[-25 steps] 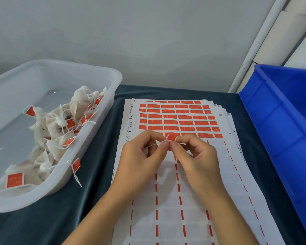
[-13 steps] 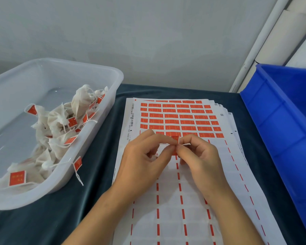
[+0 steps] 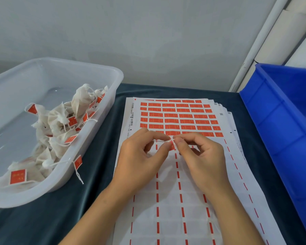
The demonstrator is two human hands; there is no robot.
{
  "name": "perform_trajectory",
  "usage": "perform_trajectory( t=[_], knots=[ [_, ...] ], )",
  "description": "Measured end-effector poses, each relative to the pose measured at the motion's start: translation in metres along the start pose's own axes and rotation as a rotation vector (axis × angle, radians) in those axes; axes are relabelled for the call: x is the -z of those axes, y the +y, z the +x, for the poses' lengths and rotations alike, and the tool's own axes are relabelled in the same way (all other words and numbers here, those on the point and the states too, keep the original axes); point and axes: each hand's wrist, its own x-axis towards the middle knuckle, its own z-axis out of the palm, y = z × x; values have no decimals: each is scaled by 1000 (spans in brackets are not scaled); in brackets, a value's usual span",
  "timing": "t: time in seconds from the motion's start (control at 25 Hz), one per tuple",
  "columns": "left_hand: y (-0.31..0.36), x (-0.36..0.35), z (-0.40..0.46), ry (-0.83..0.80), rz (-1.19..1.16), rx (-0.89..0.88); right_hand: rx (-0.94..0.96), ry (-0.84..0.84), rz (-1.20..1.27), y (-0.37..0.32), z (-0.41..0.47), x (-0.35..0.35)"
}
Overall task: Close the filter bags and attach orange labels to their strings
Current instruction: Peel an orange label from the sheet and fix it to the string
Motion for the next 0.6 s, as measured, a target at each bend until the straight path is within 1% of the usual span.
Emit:
perform_trajectory(
  t=[0.2, 0.6],
  knots=[
    [-1, 4, 2, -57, -78, 67, -10, -52, 6, 0, 0, 0],
    [-7, 6, 7, -114, -184, 179, -4, -56, 9, 0, -1, 1]
  ],
)
